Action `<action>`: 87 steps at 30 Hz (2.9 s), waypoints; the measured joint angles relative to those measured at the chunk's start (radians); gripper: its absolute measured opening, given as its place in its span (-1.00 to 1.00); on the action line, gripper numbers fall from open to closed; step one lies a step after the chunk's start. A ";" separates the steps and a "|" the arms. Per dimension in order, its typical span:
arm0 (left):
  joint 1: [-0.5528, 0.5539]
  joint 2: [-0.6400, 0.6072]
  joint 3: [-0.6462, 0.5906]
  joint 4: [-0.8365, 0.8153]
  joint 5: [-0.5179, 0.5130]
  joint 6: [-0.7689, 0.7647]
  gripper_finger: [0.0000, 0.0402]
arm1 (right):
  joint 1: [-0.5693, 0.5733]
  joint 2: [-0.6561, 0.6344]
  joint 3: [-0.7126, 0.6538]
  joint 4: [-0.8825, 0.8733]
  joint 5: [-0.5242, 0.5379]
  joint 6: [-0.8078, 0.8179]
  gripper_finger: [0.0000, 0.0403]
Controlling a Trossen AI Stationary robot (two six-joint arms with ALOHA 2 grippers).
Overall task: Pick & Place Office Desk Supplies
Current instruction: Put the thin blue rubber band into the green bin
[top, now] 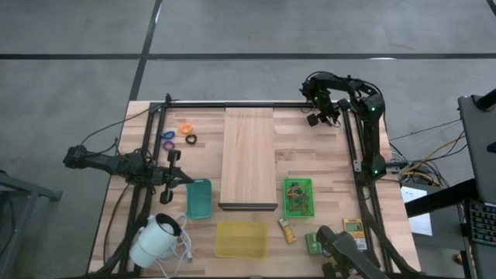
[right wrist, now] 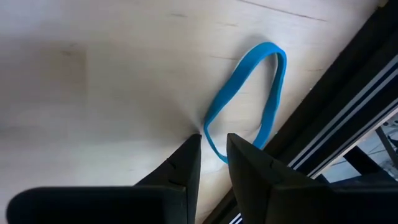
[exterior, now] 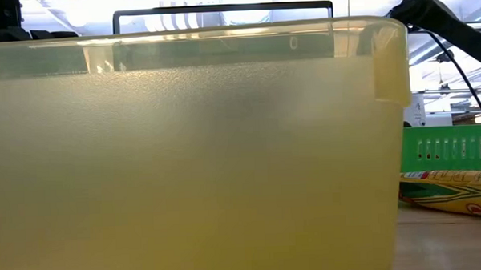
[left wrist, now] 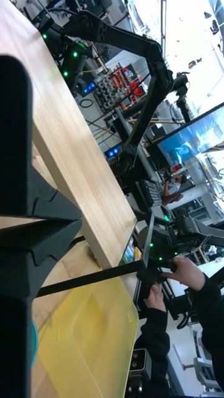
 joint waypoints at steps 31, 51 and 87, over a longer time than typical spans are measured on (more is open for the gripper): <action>-0.001 0.000 0.000 0.000 0.000 0.000 -0.94 | 0.004 -0.106 -0.002 0.007 -0.053 0.009 -0.96; 0.000 0.000 0.000 0.000 0.000 0.000 -0.94 | 0.280 -0.678 -0.067 0.224 -0.045 0.003 -0.96; 0.000 0.000 0.000 0.000 0.000 0.000 -0.94 | 1.364 -1.000 -0.562 0.567 0.009 0.275 -0.96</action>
